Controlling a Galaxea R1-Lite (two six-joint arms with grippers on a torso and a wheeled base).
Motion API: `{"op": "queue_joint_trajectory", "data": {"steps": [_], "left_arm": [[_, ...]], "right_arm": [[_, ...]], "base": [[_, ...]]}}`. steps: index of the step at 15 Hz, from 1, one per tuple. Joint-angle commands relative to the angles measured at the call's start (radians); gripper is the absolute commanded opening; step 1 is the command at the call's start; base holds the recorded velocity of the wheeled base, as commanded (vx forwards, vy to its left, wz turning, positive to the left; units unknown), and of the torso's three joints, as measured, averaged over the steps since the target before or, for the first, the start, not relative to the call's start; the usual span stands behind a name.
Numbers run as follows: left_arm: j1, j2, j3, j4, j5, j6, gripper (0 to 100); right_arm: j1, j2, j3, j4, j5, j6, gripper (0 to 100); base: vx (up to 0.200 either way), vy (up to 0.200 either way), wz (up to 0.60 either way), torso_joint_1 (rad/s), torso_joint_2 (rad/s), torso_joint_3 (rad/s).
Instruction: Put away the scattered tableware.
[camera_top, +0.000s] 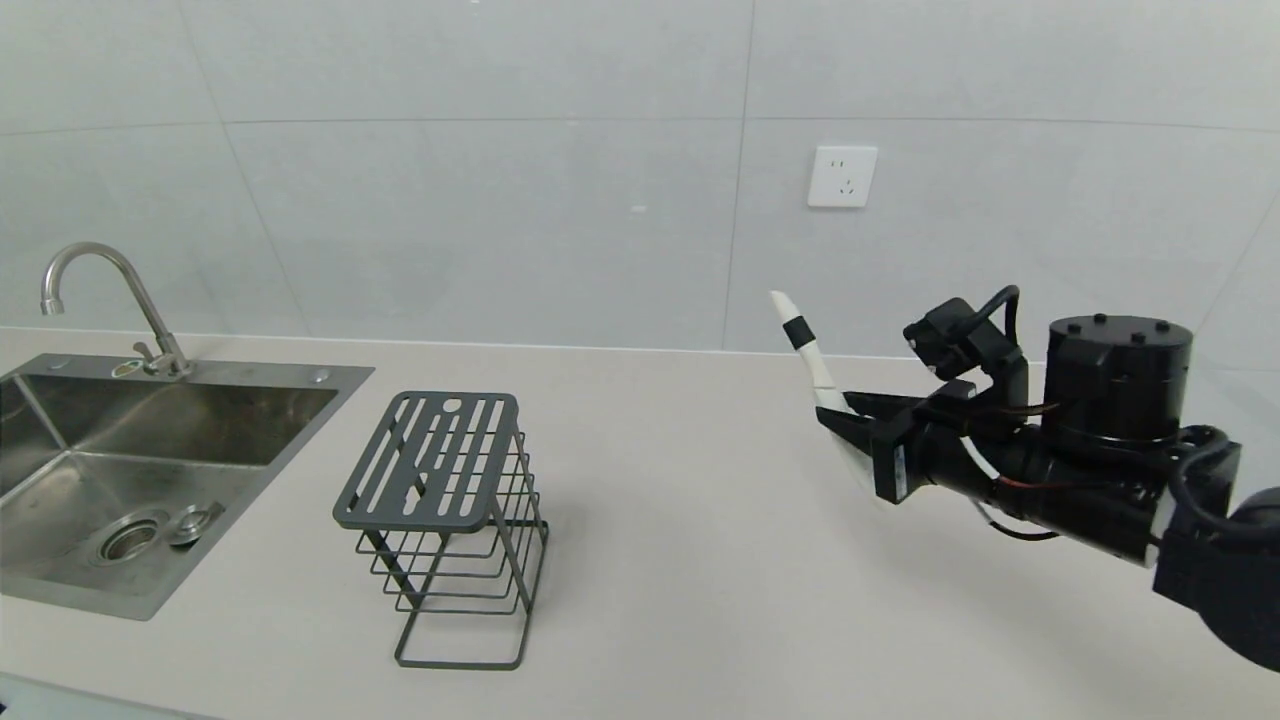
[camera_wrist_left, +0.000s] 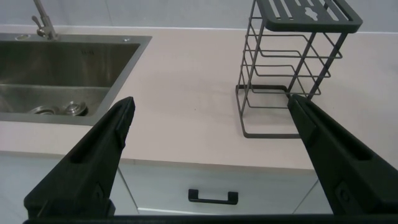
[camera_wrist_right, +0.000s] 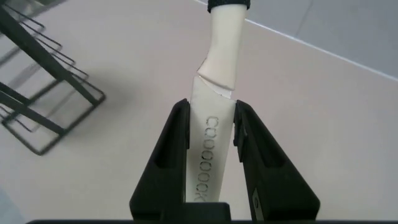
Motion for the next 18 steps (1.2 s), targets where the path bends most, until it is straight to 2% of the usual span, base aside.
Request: {"op": "queue_joint_trajectory", "data": {"steps": [1, 2, 3, 5, 10, 12, 14, 15, 16, 17, 18], "left_arm": [[0.000, 0.001, 0.000, 0.000, -0.001, -0.001, 100], [0.000, 0.001, 0.000, 0.000, -0.001, -0.001, 100], [0.000, 0.001, 0.000, -0.002, -0.001, -0.003, 100], [0.000, 0.001, 0.000, -0.002, -0.005, -0.003, 100], [0.000, 0.001, 0.000, -0.002, -0.022, -0.006, 100], [0.000, 0.001, 0.000, -0.002, -0.022, -0.009, 100], [0.000, 0.001, 0.000, 0.001, -0.047, 0.002, 100], [0.002, 0.001, 0.000, -0.003, -0.082, 0.020, 100], [0.002, 0.001, 0.000, -0.036, -0.096, 0.045, 100], [0.002, 0.001, -0.002, -0.336, -0.105, 0.026, 100], [0.002, 0.023, -0.009, -0.441, -0.160, 0.028, 100]], "right_arm": [[-0.026, -0.096, -0.027, 0.094, 0.056, -0.110, 0], [-0.021, -0.112, -0.047, 0.148, 0.080, -0.147, 0], [-0.010, -0.133, -0.084, 0.268, 0.154, -0.270, 0], [0.025, -0.124, -0.093, 0.328, 0.224, -0.414, 0], [0.154, -0.076, -0.028, 0.220, 0.230, -0.428, 0], [0.165, -0.084, -0.013, 0.205, 0.229, -0.428, 0], [0.177, -0.084, -0.033, 0.183, 0.229, -0.426, 0], [0.186, -0.087, -0.035, 0.179, 0.230, -0.425, 0], [0.188, -0.093, -0.028, 0.177, 0.232, -0.425, 0], [0.186, -0.118, -0.007, 0.176, 0.232, -0.425, 0], [0.185, -0.119, -0.005, 0.176, 0.232, -0.425, 0]], "base": [[0.000, 0.000, 0.00, 0.000, 0.00, 0.000], [0.000, 0.000, 0.00, 0.000, 0.00, 0.000], [0.000, 0.000, 0.00, 0.000, 0.00, 0.000], [0.000, 0.000, 0.00, 0.000, 0.00, 0.000], [0.000, 0.000, 0.00, 0.000, 0.00, 0.000], [0.000, 0.000, 0.00, 0.000, 0.00, 0.000], [0.000, 0.000, 0.00, 0.000, 0.00, 0.000], [0.000, 0.000, 0.00, 0.000, 0.00, 0.000], [0.000, 0.000, 0.00, 0.000, 0.00, 0.000], [0.000, 0.000, 0.00, 0.000, 0.00, 0.000], [0.000, 0.000, 0.00, 0.000, 0.00, 0.000]]}}
